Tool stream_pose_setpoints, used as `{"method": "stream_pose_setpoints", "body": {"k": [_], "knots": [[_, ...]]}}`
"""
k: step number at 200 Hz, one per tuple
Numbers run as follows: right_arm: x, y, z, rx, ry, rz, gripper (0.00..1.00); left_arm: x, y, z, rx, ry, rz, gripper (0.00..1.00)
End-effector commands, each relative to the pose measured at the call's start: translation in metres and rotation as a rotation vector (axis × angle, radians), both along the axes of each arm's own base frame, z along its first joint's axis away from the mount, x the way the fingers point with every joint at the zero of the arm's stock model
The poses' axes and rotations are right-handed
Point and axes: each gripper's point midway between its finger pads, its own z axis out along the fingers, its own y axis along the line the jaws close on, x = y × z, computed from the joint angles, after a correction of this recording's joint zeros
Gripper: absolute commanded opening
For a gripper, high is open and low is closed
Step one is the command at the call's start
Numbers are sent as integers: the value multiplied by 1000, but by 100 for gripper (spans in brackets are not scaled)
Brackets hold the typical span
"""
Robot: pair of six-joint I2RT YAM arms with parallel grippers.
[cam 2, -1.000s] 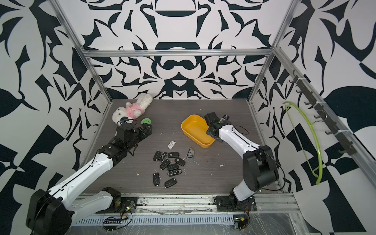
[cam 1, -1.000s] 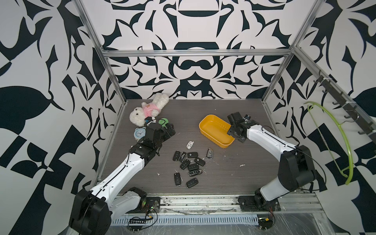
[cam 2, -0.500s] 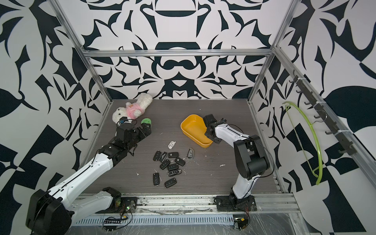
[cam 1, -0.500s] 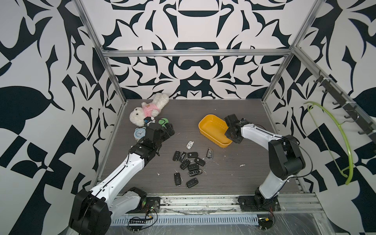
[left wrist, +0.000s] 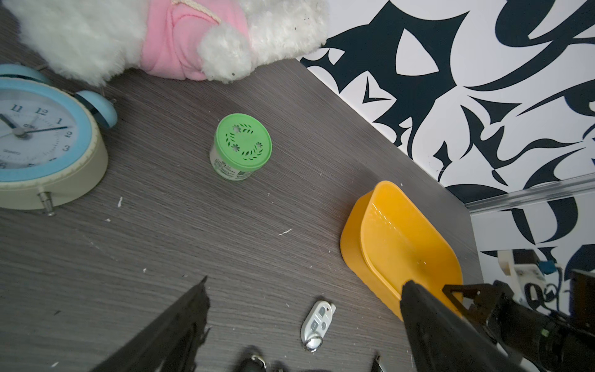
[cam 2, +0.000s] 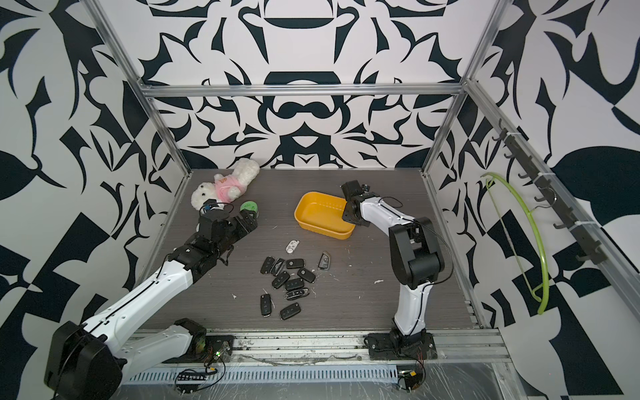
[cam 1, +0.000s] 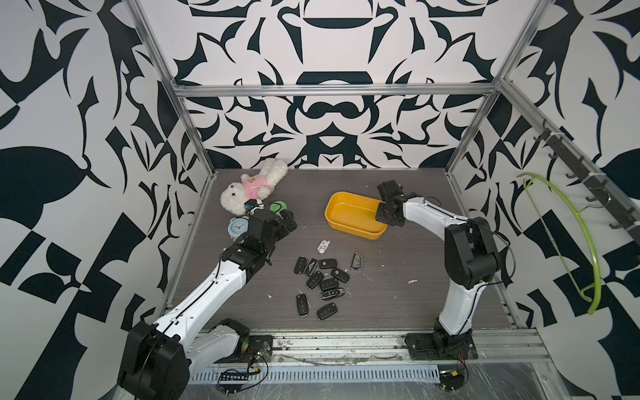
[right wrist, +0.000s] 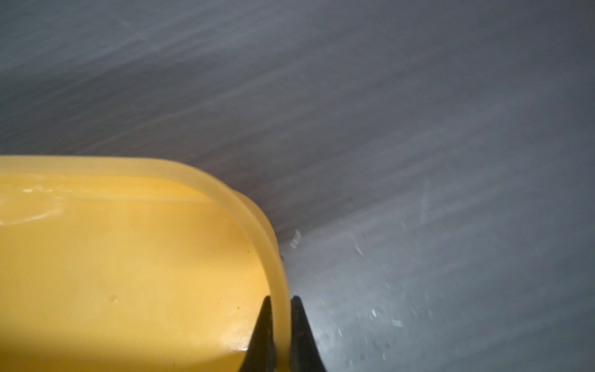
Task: Place the car key into the storage box
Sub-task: Adjust the storage box at the center of the board, then pick up the car key from the center of the board.
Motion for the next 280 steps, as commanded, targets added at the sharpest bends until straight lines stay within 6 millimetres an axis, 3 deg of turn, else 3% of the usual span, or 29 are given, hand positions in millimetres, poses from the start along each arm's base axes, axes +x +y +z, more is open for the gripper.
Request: {"method": "stream_pose_setpoints", "body": {"k": [1,44,67,97,118,147,182,231,258,280], "knots": [[7,20,2,33,29,255,0,0,-2,1,-3,15,-2,99],[9,32,-12,89,80,429,2,-1,-2,0,-15,26,-1,99],[8,31,-12,81,90,439,11,-1,-3,-1,-22,33,-1,99],[10,28,12,90,49,386,30,2,-7,-3,-29,44,-8,99],[3,29,35,133,37,331,57,4,-12,-4,-37,52,-17,99],[-23,25,55,183,30,238,63,7,-19,-7,-43,56,-36,99],[-75,29,61,202,51,154,64,9,-26,-13,-49,69,-56,99],[-140,82,52,160,91,203,64,9,-32,-18,-62,83,-74,99],[-156,106,43,162,90,206,64,5,-28,-18,-56,81,-67,99],[-162,113,31,134,102,176,64,0,-22,-16,-46,73,-51,99]]}}
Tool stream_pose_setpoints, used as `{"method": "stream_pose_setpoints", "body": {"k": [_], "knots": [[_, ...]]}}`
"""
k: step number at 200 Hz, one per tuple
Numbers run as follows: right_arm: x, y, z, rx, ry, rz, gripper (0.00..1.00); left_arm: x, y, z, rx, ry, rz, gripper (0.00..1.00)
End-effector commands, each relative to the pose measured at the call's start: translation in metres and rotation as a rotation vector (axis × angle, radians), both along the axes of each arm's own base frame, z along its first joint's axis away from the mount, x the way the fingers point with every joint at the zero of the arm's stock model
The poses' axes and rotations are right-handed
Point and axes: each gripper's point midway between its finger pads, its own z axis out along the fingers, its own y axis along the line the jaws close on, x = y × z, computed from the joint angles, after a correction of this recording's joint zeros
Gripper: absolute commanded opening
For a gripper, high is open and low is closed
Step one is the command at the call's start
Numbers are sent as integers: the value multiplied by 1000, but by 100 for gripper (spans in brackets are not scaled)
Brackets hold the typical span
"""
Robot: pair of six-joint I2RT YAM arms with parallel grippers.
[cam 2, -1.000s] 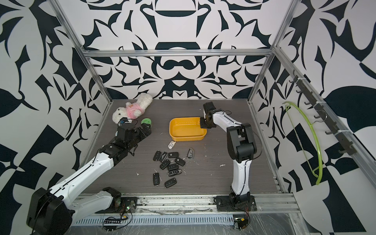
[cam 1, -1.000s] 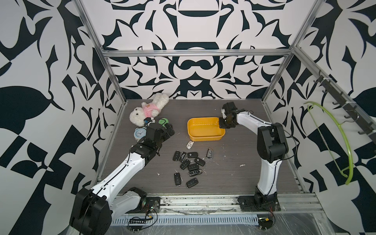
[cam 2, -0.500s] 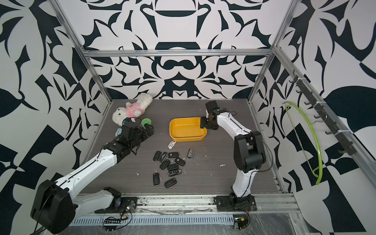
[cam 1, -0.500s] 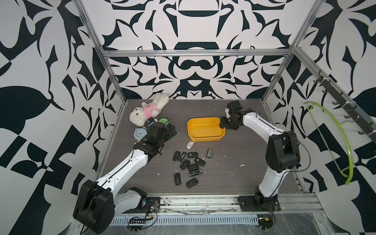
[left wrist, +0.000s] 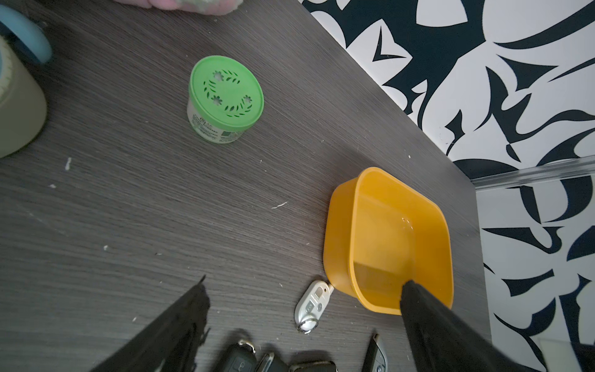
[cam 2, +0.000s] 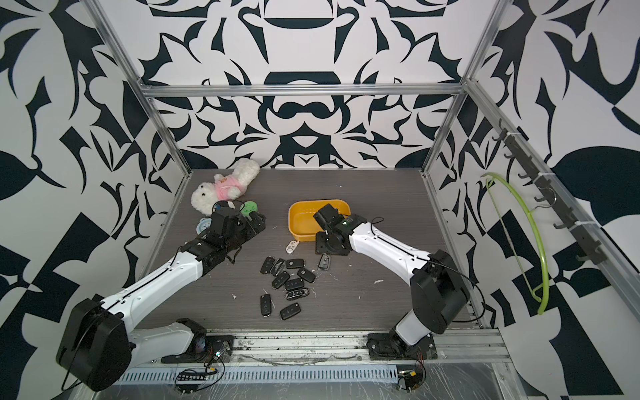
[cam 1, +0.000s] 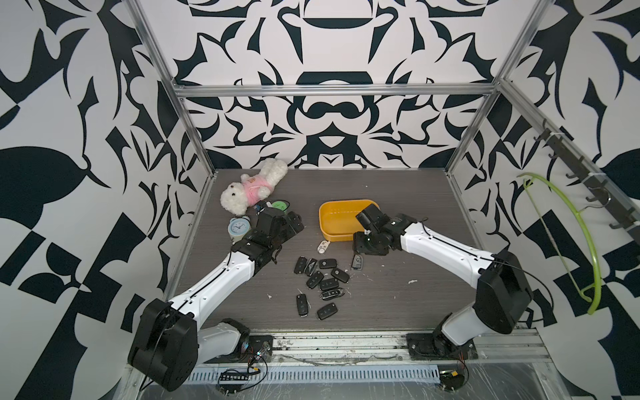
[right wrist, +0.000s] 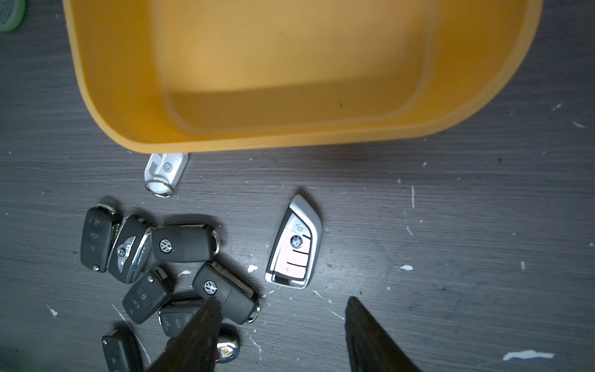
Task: Place the car key into the storage box
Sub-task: Pick up the car key from the center of the board.
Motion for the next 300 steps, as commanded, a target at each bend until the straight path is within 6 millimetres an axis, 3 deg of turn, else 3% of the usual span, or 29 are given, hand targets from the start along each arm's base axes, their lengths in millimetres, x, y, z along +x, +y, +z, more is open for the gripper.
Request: {"method": "stream_pose_setpoints", "body": {"k": [1,96,223,286,300], "knots": [[2,-3,-7,-32,-17,-110,64,-4,4,13,-7,-33,9,99],[-1,3,-65,-140,56,-168,63,-8,11,7,12,-27,35,99],[-5,0,-91,-198,112,-180,53,-8,14,2,24,-18,45,99],[-6,-1,-91,-199,113,-183,17,-9,16,4,26,-22,54,99],[-6,-1,-89,-197,111,-182,0,-10,16,3,28,-20,54,99]]}}
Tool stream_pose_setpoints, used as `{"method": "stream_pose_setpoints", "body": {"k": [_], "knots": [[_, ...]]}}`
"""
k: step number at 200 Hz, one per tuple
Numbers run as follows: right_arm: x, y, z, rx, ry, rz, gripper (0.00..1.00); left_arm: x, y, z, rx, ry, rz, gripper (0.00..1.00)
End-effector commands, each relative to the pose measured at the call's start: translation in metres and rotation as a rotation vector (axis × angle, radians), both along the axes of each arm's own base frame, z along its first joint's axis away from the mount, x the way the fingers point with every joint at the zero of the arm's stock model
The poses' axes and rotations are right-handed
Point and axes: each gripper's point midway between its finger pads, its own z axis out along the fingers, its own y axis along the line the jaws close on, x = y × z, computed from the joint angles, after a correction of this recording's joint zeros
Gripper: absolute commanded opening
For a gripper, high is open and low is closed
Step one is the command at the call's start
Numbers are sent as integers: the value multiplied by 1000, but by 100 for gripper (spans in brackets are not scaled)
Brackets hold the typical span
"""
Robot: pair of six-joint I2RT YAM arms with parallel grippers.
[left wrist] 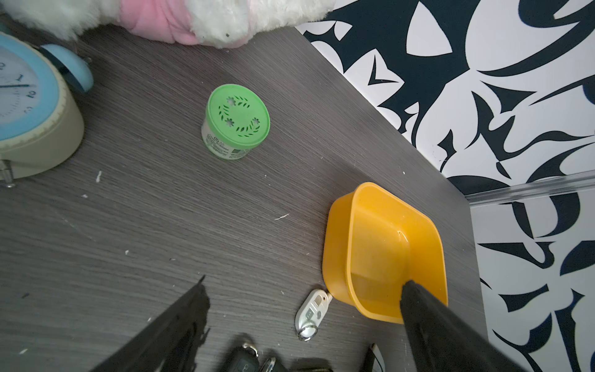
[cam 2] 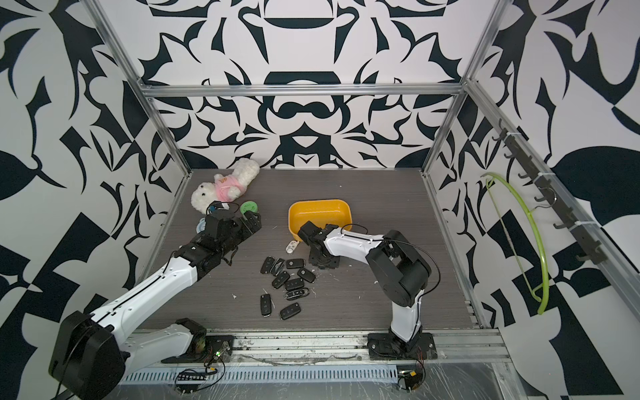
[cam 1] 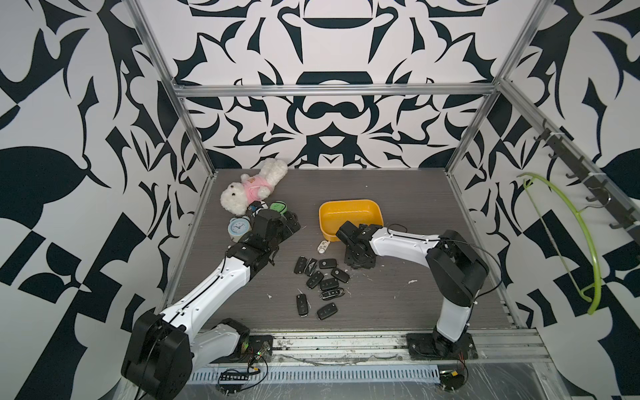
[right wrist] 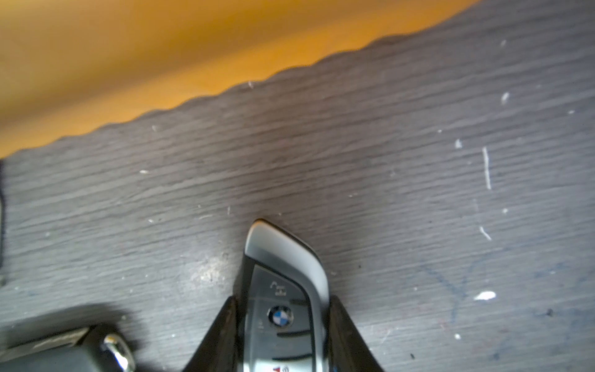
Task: Place the car key into the storage box
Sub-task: Pick up the car key from the center of the board, then place the car key in the storage box.
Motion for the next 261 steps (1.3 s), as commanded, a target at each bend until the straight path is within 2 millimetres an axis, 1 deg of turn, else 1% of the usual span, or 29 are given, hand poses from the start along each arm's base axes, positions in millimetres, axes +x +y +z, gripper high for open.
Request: {"method": "stream_pose_setpoints", "body": {"k": [1,16,30,59,86,90,110,132,144,165,183,205,207,223,237,261], "knots": [[-4,-5,2,-30,7,1,0,-5,4,-9,21,26,11,99],[-3,-3,8,-26,1,13,0,-6,5,-11,21,29,11,99],[-2,0,18,-18,-11,29,0,-6,5,-11,21,29,14,99],[1,4,51,19,-61,75,0,-7,7,-11,25,27,19,99],[-5,-1,81,38,-91,102,0,-6,8,-12,30,28,28,99],[-2,-6,86,20,-117,97,0,-6,9,-12,30,29,29,99],[-3,-13,109,20,-169,116,0,-6,8,-14,24,36,32,99],[8,-17,143,21,-274,149,0,-5,6,-16,17,47,30,99],[17,-17,163,23,-338,176,0,-5,5,-17,12,52,30,99],[34,-18,183,27,-395,215,0,-5,3,-19,3,62,26,99],[52,-19,190,52,-409,237,0,-6,1,-20,-3,71,18,99],[78,-25,193,75,-431,252,0,-7,1,-20,-5,81,14,99],[78,-22,191,97,-423,265,0,-7,0,-20,-5,81,12,99],[97,-23,185,146,-420,288,0,-7,-1,-19,-6,88,11,99],[111,-29,174,156,-391,289,0,-7,-2,-19,-9,91,6,99],[130,-37,155,146,-337,293,0,-7,-3,-16,-10,91,-4,99]]}}
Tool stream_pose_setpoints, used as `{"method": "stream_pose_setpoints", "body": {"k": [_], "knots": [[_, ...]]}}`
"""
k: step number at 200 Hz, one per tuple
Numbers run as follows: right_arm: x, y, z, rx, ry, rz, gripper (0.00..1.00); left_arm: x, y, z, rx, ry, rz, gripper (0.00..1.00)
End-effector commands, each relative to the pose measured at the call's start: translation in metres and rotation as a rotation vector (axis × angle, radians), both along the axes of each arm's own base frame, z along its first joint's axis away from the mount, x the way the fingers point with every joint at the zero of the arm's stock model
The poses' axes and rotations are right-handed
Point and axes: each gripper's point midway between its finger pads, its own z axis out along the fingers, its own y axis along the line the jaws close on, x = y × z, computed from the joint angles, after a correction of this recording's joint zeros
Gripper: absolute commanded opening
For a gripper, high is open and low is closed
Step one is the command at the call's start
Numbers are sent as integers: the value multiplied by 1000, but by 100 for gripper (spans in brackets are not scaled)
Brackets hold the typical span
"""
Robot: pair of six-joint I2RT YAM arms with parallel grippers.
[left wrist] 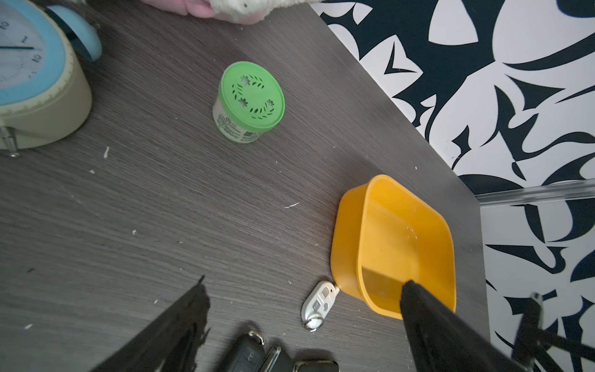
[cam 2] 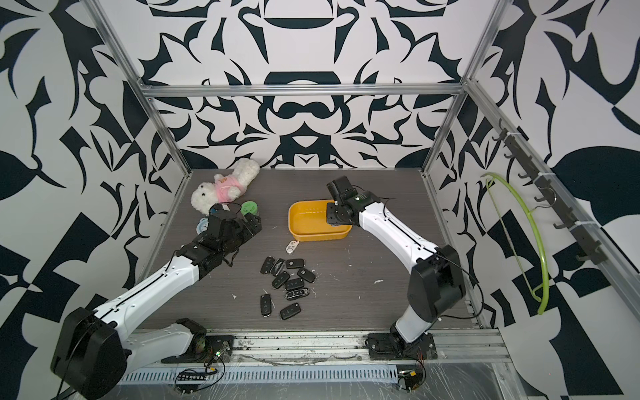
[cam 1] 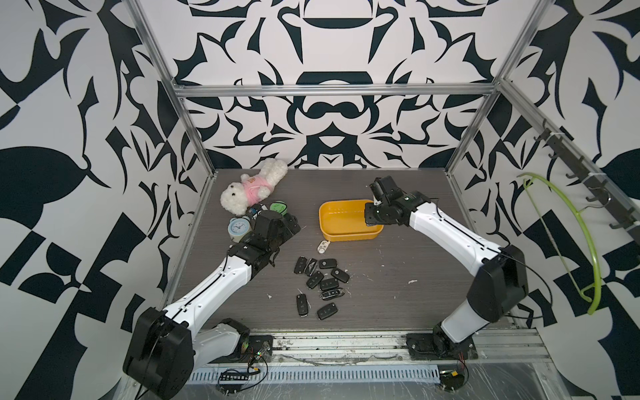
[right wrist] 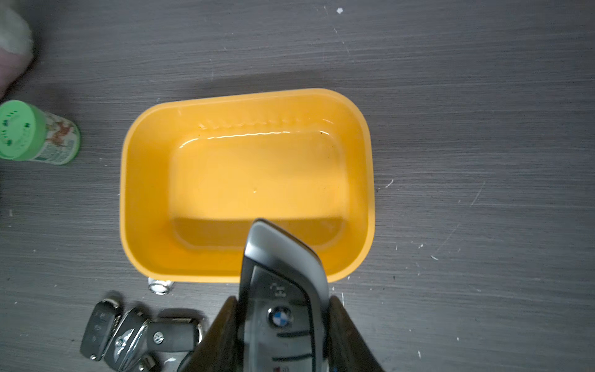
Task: Place the car key into the storage box
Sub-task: Place the car key in the storage box.
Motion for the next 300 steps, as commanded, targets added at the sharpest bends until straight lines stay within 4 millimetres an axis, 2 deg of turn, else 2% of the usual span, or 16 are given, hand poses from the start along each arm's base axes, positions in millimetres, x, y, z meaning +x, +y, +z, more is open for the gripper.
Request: {"method": "stream_pose_setpoints", "body": {"k": [1,42,88,124,196,203,222,236,249,253,259,263,276,282,300], "knots": [[23,8,9,42,-31,81,0,-2,-4,2,-1,17,-21,99],[45,5,-22,41,46,93,0,-1,-6,1,-14,22,-22,99],[63,-7,-55,15,123,44,0,-9,-7,-11,-38,64,-23,99],[66,-12,-80,-25,171,7,0,-13,-4,-10,-36,64,-14,99],[62,-17,-112,-53,216,-22,0,-26,10,2,-20,53,14,99],[62,-17,-113,-52,220,-23,4,-27,12,2,-18,53,18,99],[63,-17,-114,-51,224,-29,28,-31,15,2,-13,54,27,99],[63,-17,-114,-49,223,-29,37,-33,16,2,-10,55,29,99],[64,-16,-112,-46,221,-32,41,-33,17,2,-10,55,29,99],[64,-16,-110,-45,218,-32,48,-32,17,2,-11,56,30,99],[65,-16,-109,-45,215,-31,49,-32,16,2,-12,55,28,99],[65,-16,-108,-44,211,-32,55,-32,16,2,-12,56,28,99],[66,-16,-103,-42,202,-33,57,-31,15,3,-13,57,27,99],[68,-16,-101,-43,196,-34,64,-31,15,3,-15,58,27,99],[69,-17,-94,-48,185,-33,65,-30,14,2,-18,55,27,99]]}}
